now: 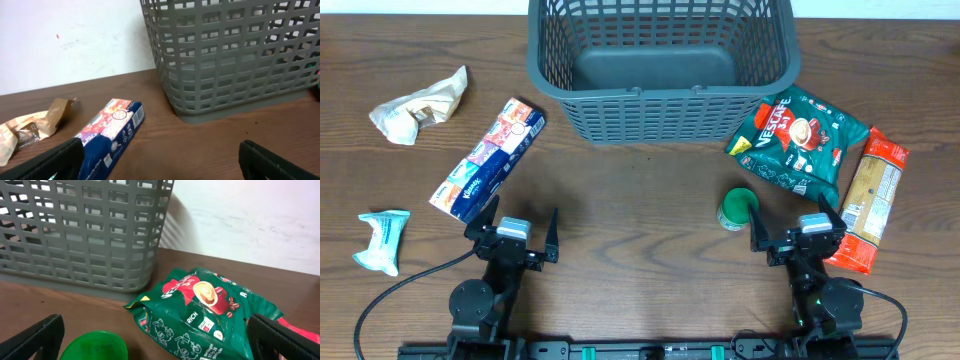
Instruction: Pack container
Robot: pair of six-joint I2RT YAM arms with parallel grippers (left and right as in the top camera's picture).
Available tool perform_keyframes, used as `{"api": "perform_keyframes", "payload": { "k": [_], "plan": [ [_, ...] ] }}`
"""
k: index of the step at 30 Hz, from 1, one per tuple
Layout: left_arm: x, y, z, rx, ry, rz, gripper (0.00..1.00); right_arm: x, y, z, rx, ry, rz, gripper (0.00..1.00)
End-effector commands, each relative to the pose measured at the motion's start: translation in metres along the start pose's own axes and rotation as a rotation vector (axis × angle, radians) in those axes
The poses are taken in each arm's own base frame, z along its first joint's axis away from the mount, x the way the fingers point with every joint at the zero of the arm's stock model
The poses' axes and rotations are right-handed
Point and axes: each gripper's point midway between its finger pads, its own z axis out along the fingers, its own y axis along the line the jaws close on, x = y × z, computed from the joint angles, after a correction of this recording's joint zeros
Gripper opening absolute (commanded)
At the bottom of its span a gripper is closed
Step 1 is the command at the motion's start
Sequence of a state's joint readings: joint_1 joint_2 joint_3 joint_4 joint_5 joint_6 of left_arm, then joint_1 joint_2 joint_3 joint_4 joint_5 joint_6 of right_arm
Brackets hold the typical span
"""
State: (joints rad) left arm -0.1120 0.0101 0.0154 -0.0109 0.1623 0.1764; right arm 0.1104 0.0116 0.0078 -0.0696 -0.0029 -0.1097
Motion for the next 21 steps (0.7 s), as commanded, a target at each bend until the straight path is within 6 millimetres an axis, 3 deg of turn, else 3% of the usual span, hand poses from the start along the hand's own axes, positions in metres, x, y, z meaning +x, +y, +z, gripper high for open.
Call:
{"api": "perform_keyframes", "payload": {
  "k": [1,5,11,16,21],
  "plan": [
    [0.013,-0.008,0.000,0.042,0.042,-0.016,0.99,0.000,-0.002,0.000,0.011,-0.002,0.012,0.99],
    [0.010,-0.007,0.000,0.038,0.027,-0.016,0.99,0.006,-0.002,0.001,0.010,0.022,0.083,0.99],
    [0.000,-0.001,-0.002,0.003,0.015,-0.279,0.98,0.005,-0.007,0.003,0.040,0.034,0.302,0.99],
    [-0.017,0.018,-0.011,-0.104,0.075,-0.333,0.98,-0.039,-0.023,-0.002,0.091,0.005,0.308,0.99],
    [-0.034,0.042,-0.024,-0.250,0.240,-0.322,0.99,-0.085,-0.044,-0.004,0.154,0.136,0.250,0.99]
  ]
}}
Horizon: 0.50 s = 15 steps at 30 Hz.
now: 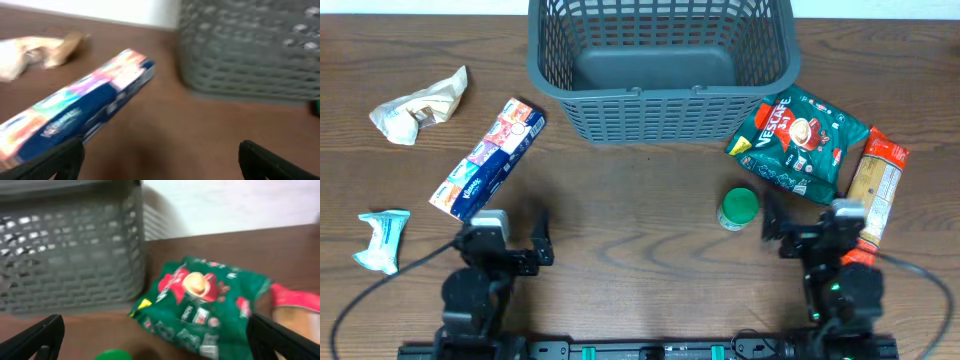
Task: Pack container
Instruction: 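Move the right gripper over the green-capped jar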
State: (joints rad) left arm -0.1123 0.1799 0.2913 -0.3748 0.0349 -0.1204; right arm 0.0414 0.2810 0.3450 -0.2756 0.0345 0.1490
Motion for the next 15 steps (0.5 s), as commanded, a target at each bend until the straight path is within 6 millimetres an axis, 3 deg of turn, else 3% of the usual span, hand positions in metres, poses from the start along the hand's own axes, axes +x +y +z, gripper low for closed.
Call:
{"api": "perform_keyframes", "payload": {
  "k": [1,7,12,15],
  "plan": [
    [-0.039,0.015,-0.011,-0.131,0.008,-0.029,0.98,-0.044,-0.008,-0.003,0.068,0.042,-0.011,0.99],
    [-0.043,0.015,0.005,-0.177,0.223,-0.008,0.98,-0.064,-0.015,0.008,0.132,0.452,-0.021,0.99],
    [-0.029,0.017,0.023,-0.204,0.362,0.004,0.98,-0.051,-0.015,0.006,0.170,0.893,-0.008,0.99],
    [-0.020,0.019,0.030,-0.213,0.404,0.007,0.98,-0.044,0.000,0.013,0.108,1.063,0.042,0.99]
  ]
}}
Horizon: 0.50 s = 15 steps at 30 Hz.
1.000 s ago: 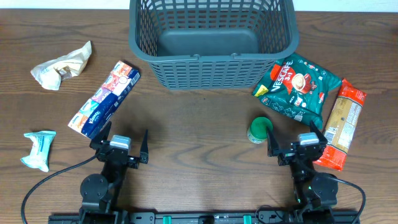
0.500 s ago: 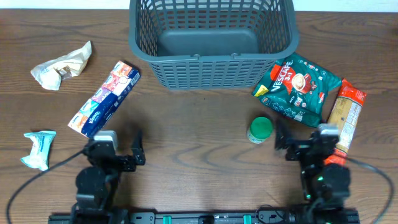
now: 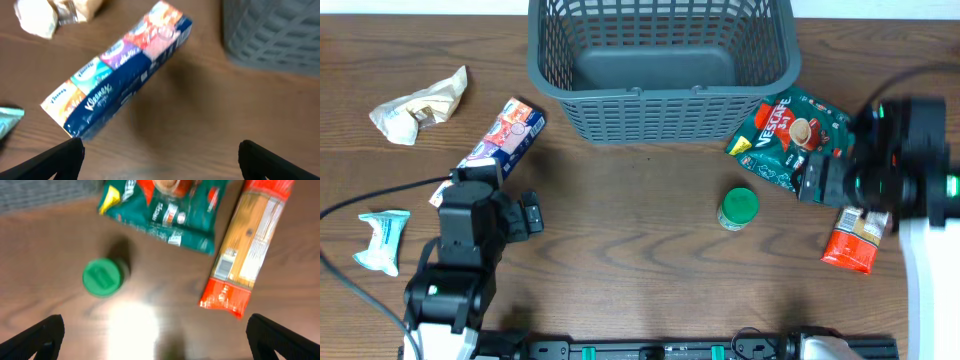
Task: Pack container
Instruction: 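Move the right gripper over the green-capped jar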
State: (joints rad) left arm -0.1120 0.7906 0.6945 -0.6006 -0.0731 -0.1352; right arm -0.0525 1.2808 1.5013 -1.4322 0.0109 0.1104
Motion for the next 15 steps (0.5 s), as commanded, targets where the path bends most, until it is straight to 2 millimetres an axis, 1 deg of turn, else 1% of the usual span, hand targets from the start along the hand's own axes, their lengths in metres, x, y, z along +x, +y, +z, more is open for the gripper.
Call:
{"api": "perform_keyframes", "payload": {
  "k": [1,4,5,7,10,12,15],
  "plan": [
    [-0.005,0.003,0.002,-0.023,0.009,-0.013,0.99,-0.011,0.023,0.005,-0.113,0.112,-0.017,0.99],
    [-0.005,0.003,0.003,-0.025,0.012,-0.012,0.99,-0.016,0.048,0.015,-0.259,0.172,-0.048,0.99],
    [-0.005,0.003,0.003,-0.025,0.012,-0.012,0.99,-0.016,0.051,0.017,-0.271,0.182,-0.045,0.99],
    [-0.004,0.003,0.003,-0.025,0.016,0.001,0.99,-0.017,0.049,0.026,-0.243,0.202,-0.055,0.99],
    [-0.003,0.005,0.003,-0.034,0.021,0.011,0.99,-0.017,0.045,0.036,-0.154,0.205,-0.098,0.99],
    [0.000,0.005,0.003,-0.036,0.030,0.022,0.99,-0.017,0.051,0.039,-0.121,0.196,-0.123,0.99],
    [0.004,0.006,0.002,-0.039,0.049,0.046,0.99,-0.017,0.070,0.042,-0.133,0.174,-0.173,0.99]
  ]
}}
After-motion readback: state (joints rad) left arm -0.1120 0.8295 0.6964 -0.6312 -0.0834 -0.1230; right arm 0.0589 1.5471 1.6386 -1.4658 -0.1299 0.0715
